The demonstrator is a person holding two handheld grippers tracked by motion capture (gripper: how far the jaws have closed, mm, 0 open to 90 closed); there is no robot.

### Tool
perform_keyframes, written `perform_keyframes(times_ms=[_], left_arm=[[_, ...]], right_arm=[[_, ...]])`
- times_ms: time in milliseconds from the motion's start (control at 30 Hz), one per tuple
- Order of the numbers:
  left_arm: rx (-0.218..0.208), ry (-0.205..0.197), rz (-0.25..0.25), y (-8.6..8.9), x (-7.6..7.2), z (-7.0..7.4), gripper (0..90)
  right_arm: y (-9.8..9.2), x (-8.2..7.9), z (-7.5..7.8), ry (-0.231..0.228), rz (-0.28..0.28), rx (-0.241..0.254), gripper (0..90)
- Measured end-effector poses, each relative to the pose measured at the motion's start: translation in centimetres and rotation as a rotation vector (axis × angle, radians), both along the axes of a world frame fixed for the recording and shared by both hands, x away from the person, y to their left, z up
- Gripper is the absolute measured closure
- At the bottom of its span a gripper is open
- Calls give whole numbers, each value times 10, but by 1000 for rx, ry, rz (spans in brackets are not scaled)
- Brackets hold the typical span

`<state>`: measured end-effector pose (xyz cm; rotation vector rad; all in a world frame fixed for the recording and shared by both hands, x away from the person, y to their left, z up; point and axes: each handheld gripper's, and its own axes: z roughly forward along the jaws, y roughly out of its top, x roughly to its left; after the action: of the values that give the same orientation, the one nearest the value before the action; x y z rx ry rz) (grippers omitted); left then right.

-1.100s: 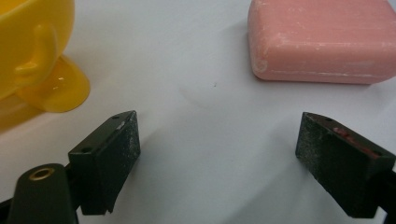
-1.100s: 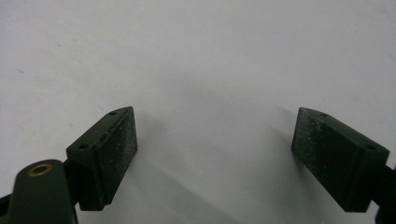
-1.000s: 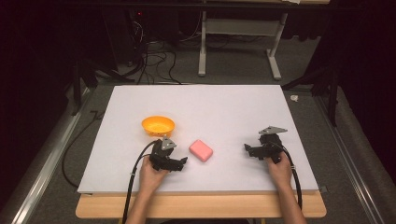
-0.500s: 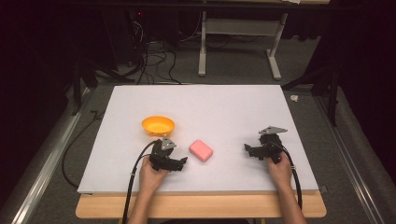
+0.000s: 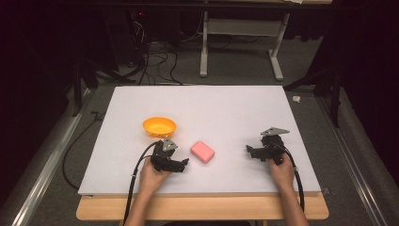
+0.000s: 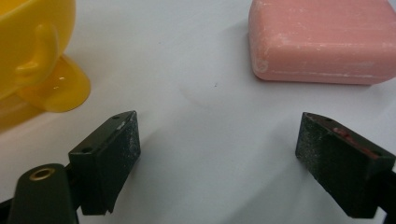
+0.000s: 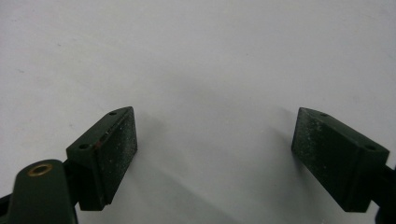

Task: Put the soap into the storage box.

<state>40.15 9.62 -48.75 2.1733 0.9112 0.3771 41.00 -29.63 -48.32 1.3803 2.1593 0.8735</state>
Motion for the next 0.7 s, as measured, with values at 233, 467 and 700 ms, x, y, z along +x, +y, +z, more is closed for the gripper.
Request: perform_keyframes(times_ms=[233, 467, 700], left_arm=[[5, 1, 24, -1, -1, 0, 129], [-2, -2, 33, -1, -2, 1, 144], [-18, -8, 22, -2, -7, 5, 147]], right_arm=[[0, 0, 0, 1, 1, -1, 149], [0, 0, 0, 0, 1, -1, 149], [0, 0, 0, 0, 1, -1, 149]])
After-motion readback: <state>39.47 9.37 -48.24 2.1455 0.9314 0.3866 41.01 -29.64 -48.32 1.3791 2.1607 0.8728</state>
